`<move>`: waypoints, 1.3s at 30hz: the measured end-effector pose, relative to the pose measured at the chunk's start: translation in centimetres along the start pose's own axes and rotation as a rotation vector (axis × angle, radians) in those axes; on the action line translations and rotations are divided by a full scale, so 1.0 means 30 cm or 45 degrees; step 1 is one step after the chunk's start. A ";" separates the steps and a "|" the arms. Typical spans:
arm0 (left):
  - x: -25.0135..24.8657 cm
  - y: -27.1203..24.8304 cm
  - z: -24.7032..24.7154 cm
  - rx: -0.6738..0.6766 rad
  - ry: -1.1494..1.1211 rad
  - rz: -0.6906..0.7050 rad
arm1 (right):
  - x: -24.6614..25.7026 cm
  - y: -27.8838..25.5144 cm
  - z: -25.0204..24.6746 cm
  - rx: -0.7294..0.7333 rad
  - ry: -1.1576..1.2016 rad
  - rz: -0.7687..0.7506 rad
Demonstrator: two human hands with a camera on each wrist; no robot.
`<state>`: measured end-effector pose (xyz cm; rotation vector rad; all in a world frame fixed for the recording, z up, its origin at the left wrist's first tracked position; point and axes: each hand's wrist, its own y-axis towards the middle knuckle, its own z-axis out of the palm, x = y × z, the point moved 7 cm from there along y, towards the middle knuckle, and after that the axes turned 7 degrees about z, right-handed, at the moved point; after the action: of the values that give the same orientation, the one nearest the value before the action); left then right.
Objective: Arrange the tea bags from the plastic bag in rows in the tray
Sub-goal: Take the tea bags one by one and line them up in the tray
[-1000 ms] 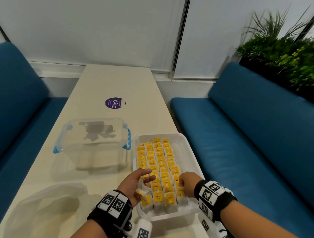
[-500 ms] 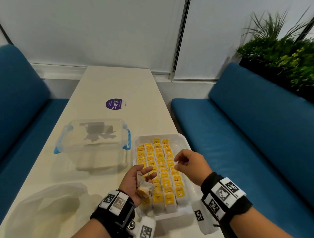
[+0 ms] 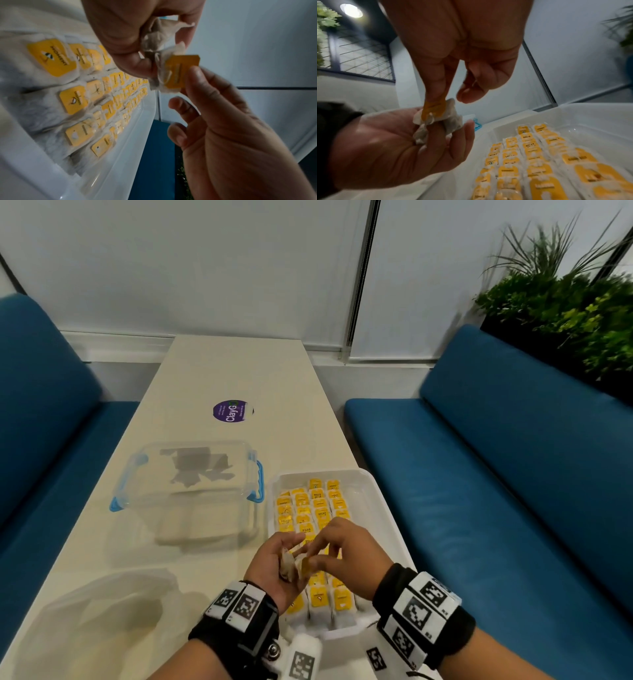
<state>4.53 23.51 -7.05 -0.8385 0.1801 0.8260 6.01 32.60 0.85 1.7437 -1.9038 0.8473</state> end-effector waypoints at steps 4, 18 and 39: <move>-0.028 0.004 -0.017 -0.082 0.160 0.152 | -0.087 0.017 0.028 0.089 0.200 0.382; -0.037 0.017 -0.018 -0.039 0.212 0.147 | -0.133 0.057 -0.087 -0.097 0.334 0.413; -0.004 0.047 -0.053 -0.085 0.439 0.017 | -0.382 -0.035 0.067 0.511 -0.555 0.535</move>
<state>3.71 22.85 -8.89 -1.0404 0.4640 0.6978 8.65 39.60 -8.14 1.9016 -2.5972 1.1325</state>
